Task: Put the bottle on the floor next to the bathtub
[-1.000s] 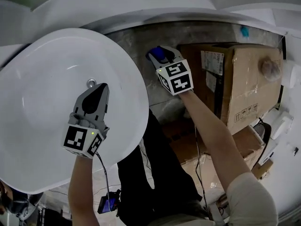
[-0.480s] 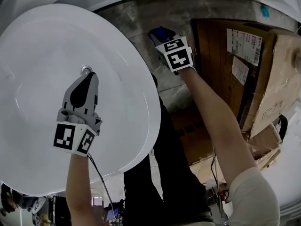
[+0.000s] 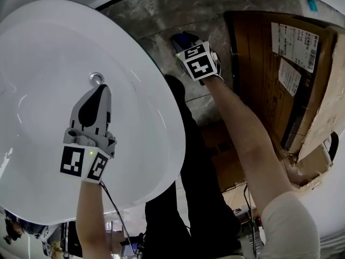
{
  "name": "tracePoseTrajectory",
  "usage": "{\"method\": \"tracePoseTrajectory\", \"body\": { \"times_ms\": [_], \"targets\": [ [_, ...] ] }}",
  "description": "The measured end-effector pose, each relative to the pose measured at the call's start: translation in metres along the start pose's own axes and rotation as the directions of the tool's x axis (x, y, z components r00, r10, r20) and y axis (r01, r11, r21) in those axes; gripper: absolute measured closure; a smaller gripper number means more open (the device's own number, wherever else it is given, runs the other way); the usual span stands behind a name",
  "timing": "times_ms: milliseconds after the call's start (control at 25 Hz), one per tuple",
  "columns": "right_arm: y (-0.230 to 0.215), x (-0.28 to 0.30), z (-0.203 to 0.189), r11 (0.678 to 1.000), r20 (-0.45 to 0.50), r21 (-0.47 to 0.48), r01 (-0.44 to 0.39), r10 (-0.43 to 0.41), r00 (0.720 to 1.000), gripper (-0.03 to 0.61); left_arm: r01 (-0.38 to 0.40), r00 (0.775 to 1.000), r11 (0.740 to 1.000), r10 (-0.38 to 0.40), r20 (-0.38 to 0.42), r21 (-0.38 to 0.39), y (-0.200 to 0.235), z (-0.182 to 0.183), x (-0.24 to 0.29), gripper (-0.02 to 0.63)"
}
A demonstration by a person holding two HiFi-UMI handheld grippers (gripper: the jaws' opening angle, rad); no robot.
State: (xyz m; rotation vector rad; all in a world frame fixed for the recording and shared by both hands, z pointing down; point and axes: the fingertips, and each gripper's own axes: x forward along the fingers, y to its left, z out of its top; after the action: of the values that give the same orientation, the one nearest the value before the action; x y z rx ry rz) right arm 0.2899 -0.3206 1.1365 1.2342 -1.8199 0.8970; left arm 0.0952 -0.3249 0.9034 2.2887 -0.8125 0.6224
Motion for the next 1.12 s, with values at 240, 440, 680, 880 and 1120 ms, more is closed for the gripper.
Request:
{"method": "tracePoseTrajectory", "body": {
  "times_ms": [240,440,680,880,1120],
  "targets": [
    [0.003,0.012,-0.022,1.0,-0.025,0.011,0.006,-0.006,1.0,0.417,-0.021,1.0,0.999,0.02,-0.004,-0.031,0.002,-0.009,0.002,0.555],
    [0.007,0.018,-0.038,1.0,-0.051,0.005,0.012,-0.012,0.999,0.417,0.006,1.0,0.999,-0.007,-0.023,-0.035,-0.003,-0.016,0.0,0.555],
    [0.011,0.018,-0.042,1.0,-0.089,0.011,-0.013,0.014,0.996,0.413,0.025,0.999,1.0,-0.025,-0.041,-0.011,-0.009,-0.015,-0.003,0.555],
    [0.012,0.004,-0.042,0.998,-0.096,0.042,-0.049,0.052,0.994,0.334,0.035,0.999,0.999,-0.035,-0.026,-0.011,-0.011,-0.005,-0.01,0.555],
    [0.011,-0.06,-0.055,0.997,-0.084,0.072,-0.022,0.028,0.996,0.313,0.047,0.999,0.999,-0.047,-0.02,0.013,-0.011,0.01,-0.03,0.554]
  ]
}}
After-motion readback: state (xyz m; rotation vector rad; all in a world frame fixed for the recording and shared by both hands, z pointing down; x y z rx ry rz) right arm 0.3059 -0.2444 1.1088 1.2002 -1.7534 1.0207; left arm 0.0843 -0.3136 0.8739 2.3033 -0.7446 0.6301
